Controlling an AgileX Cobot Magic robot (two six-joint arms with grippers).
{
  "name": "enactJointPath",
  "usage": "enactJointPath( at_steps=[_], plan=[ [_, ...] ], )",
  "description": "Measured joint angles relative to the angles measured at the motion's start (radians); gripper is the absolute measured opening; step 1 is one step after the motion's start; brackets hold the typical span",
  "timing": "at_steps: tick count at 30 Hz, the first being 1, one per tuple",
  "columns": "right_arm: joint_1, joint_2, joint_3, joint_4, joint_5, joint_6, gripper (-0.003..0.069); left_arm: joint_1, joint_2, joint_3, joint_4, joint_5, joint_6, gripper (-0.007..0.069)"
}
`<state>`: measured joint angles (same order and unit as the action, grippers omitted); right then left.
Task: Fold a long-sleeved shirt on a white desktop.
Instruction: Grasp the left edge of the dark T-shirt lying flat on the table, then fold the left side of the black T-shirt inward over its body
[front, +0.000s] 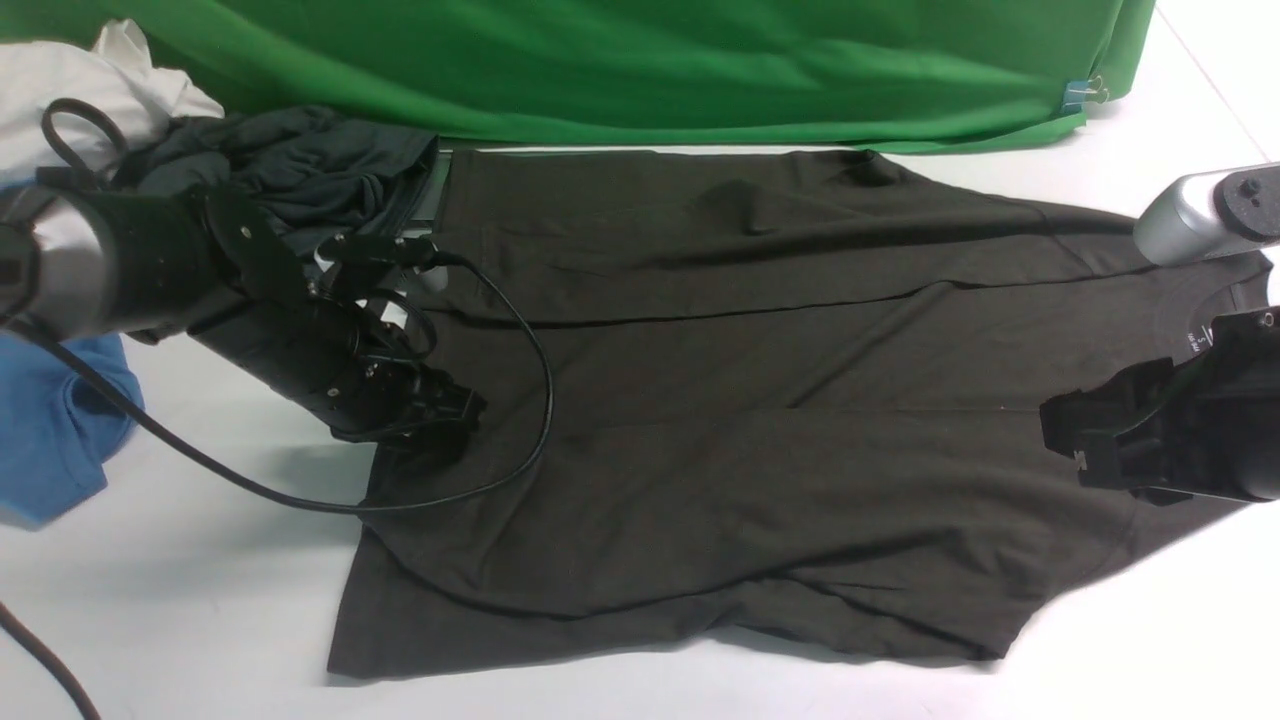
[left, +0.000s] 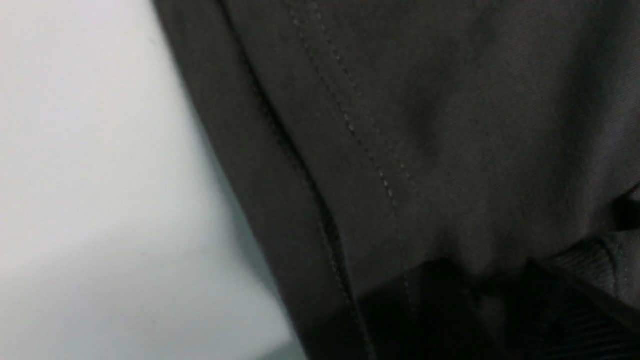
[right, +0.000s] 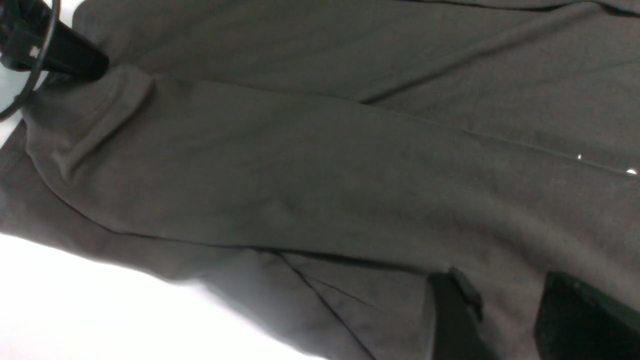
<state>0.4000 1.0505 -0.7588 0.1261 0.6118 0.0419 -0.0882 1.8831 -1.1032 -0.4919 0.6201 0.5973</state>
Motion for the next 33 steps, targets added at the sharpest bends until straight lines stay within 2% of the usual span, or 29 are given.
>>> enactJointPath(
  at_steps=[1, 3, 6, 33],
  plan=[
    [0.0, 0.0, 0.0, 0.0, 0.0, 0.0, 0.0242, 0.0, 0.0, 0.0, 0.0, 0.0, 0.0, 0.015],
    [0.0, 0.0, 0.0, 0.0, 0.001, 0.0, 0.0242, 0.0, 0.0, 0.0, 0.0, 0.007, -0.003, 0.007],
    [0.0, 0.0, 0.0, 0.0, 0.001, 0.0, 0.0242, 0.0, 0.0, 0.0, 0.0, 0.013, -0.003, 0.0046],
    [0.0, 0.0, 0.0, 0.0, 0.004, 0.001, 0.0242, -0.001, -0.17, -0.038, -0.031, -0.032, -0.001, 0.0046]
  ],
)
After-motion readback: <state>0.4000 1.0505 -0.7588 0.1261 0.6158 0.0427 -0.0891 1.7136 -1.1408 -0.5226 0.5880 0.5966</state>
